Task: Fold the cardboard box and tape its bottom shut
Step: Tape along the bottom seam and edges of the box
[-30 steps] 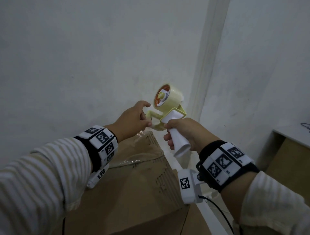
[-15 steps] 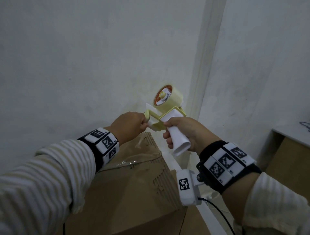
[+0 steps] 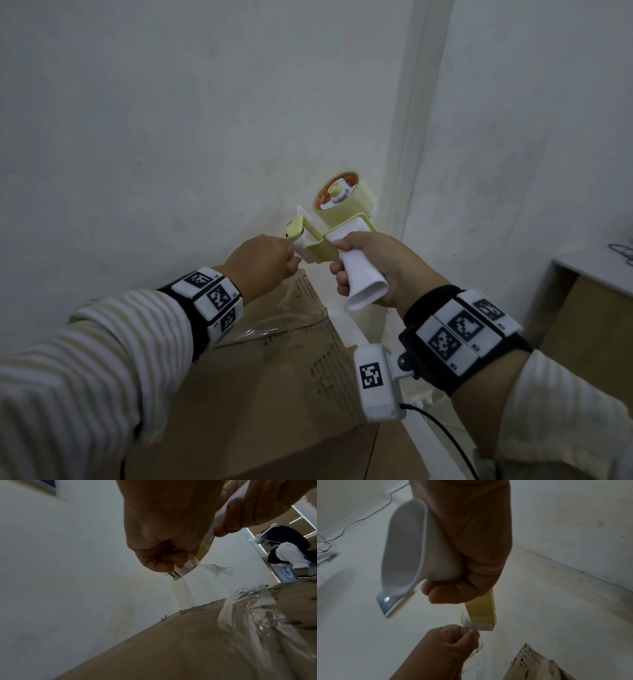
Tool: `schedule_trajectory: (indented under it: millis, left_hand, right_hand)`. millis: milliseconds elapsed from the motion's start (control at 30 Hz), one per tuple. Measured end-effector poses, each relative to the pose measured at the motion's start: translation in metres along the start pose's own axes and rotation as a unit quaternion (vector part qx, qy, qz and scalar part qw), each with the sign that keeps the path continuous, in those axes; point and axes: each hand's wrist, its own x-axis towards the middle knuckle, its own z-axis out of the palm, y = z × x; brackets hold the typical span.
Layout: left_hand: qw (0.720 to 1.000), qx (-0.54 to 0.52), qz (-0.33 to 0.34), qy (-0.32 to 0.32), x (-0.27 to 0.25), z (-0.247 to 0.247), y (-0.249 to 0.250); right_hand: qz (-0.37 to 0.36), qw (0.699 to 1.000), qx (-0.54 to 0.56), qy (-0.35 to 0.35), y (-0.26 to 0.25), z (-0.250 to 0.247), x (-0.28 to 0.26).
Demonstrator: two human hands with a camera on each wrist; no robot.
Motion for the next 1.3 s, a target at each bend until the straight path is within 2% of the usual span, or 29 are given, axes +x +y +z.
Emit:
schedule_trajectory:
  millis: [267,500,800,1300]
  left_hand:
    - [0.998,0.002,0.024,-0.064,-0.005,0.004,0.007]
    - [0.994,-0.036,-0.025,-0.100,-0.003,-0.004,-0.002]
    - [0.994,-0.086,-0.005,-0.065,0.001,-0.019,0.003]
    - [0.996,-0.050,0.013,-0.077,-0.005,-0.006,-0.003]
  right_hand:
    - [0.013,1.000,0.007,-0.001,0.007,-0.001,0.002]
    - [0.013,1.000,0.026,-0.010,0.010,-0.004,0.004]
    - [0.014,1.000,0.004,0.008,0.007,-0.009,0.001]
    - [0.021,1.000,0.009,0.001,0.016,-0.016,0.000]
